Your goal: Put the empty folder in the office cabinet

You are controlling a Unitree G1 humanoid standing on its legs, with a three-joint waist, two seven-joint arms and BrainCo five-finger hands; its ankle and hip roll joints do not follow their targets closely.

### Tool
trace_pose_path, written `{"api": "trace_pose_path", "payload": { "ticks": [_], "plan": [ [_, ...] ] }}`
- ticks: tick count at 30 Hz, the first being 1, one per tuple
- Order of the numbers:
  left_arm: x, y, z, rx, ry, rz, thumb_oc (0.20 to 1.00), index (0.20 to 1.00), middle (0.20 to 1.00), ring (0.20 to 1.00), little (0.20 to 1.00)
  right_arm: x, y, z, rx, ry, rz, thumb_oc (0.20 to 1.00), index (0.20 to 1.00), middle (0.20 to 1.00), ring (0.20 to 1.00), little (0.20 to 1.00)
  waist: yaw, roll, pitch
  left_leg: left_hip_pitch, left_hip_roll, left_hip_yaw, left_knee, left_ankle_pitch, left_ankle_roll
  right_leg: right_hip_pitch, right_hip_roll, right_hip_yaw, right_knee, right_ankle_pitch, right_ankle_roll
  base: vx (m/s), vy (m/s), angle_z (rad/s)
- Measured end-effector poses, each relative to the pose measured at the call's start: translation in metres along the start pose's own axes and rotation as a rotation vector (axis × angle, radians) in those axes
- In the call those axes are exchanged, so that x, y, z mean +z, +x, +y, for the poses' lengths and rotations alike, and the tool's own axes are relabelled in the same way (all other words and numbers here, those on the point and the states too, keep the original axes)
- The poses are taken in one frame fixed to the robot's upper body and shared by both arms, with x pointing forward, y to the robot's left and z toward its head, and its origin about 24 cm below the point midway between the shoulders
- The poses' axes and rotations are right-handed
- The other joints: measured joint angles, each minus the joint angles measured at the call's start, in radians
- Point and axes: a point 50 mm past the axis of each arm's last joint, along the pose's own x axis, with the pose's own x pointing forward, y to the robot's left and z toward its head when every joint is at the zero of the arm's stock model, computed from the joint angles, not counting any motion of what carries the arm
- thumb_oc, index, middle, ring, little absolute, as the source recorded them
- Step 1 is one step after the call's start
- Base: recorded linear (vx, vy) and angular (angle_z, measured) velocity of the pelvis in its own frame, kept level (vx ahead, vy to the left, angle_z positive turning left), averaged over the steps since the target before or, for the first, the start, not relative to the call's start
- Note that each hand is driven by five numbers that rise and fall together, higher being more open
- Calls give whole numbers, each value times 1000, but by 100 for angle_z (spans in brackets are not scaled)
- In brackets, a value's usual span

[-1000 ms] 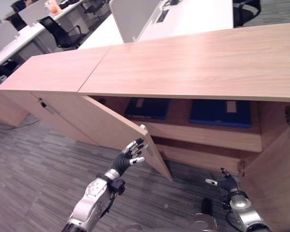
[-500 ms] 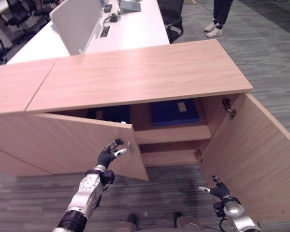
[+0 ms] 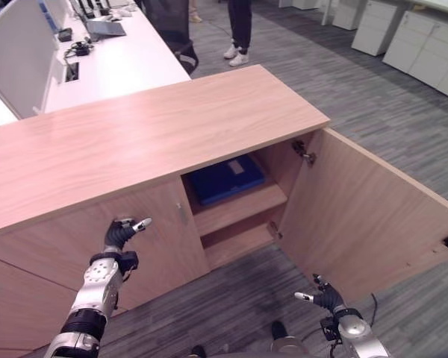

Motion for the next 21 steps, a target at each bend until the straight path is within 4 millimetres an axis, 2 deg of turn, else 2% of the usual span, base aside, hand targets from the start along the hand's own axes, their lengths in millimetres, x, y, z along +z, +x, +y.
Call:
{"api": "trace_pose_path", "payload": {
  "ticks": [3,4,5,7,8,9,10,11,12,13,14,15,18,21],
  "plan": [
    [1,0,1,6,0,-6,1000,1000,1000,1000,1000,-11,-5,0,-3,9,33,1000,1000,1000,1000,1000,-12,-14,-9,-3,6,3,0,5,-7,-14,10,-17,0,1,1,-30,3,-11],
    [0,-1,-1,6,-6,-11,1000,1000,1000,1000,1000,-15,-6,-1,-12,19,43,1000,1000,1000,1000,1000,-7,-15,-11,-4,8,6,0,6,-7,-20,11,-18,0,0,0,-64,-49,-25],
    [1,-2,-4,2,-11,-19,1000,1000,1000,1000,1000,-16,-6,-2,-15,17,50,1000,1000,1000,1000,1000,5,-17,-12,-5,11,25,0,8,-9,-35,6,-49,3,-5,-9,-85,-60,-53],
    [2,-3,-9,-13,-23,-33,1000,1000,1000,1000,1000,-14,-5,-2,-17,19,47,1000,1000,1000,1000,1000,35,-20,-10,-9,26,71,0,13,0,-64,-27,-168,16,-3,-16,-159,-55,-58],
    [0,-7,-17,-38,-31,-36,1000,1000,1000,1000,1000,-14,-4,0,-17,24,51,1000,1000,1000,1000,1000,47,-11,-5,-14,45,105,15,28,-5,-85,-61,-351,41,-34,-76,-127,-78,-52],
    [3,-13,-28,-78,-43,-67,1000,1000,1000,1000,1000,-15,0,-4,-29,21,67,1000,1000,1000,1000,1000,68,12,2,-8,73,130,11,27,-4,-106,-111,-556,127,-42,-103,-110,-108,-54],
    [1,-18,-34,-109,-42,-78,1000,1000,1000,1000,1000,-14,2,-5,-36,22,71,1000,1000,1000,1000,1000,90,23,8,-3,89,144,18,28,-8,-121,-140,-588,203,-43,-98,-73,-96,-51],
    [-2,-21,-37,-126,-47,-74,1000,1000,1000,1000,1000,-13,3,-5,-40,21,72,1000,1000,1000,1000,1000,99,26,9,2,100,153,15,32,-13,-121,-190,-633,269,-56,-97,-110,-107,-38],
    [-3,-25,-36,-134,-47,-76,1000,1000,1000,1000,1000,-14,3,-4,-39,25,80,1000,1000,1000,1000,1000,112,14,3,6,98,165,14,32,-21,-127,-237,-669,331,-53,-81,-33,-112,-27],
    [-5,-28,-32,-131,-40,-72,1000,1000,1000,1000,1000,-14,5,-3,-39,28,84,1000,1000,1000,1000,1000,114,3,-3,10,95,167,15,31,-30,-113,-253,-672,331,-29,-84,-43,-182,-34],
    [-7,-31,-27,-131,-23,-64,1000,1000,1000,1000,1000,-14,5,-1,-40,33,88,1000,1000,1000,1000,1000,116,-17,-13,13,93,166,16,35,-59,-87,-258,-663,321,13,-74,-23,-210,-33],
    [-15,-34,-32,-135,-54,-44,1000,1000,1000,1000,1000,-14,7,-11,-69,32,97,1000,1000,1000,1000,1000,116,14,-5,26,120,172,19,37,-69,-81,-226,-659,317,11,-45,-8,-236,-32],
    [-31,-52,-77,-327,-68,0,1000,1000,1000,1000,1000,-27,0,-57,-214,35,159,1000,1000,1000,1000,1000,111,123,7,-5,172,153,95,39,-59,-87,-159,-606,263,7,-58,40,-296,-45],
    [-36,-58,-81,-373,-76,12,1000,1000,1000,1000,1000,-29,-2,-61,-223,20,165,1000,1000,1000,1000,1000,100,136,0,-7,192,149,145,38,-60,-89,-131,-560,223,10,-61,31,-228,-63]
  ]
}}
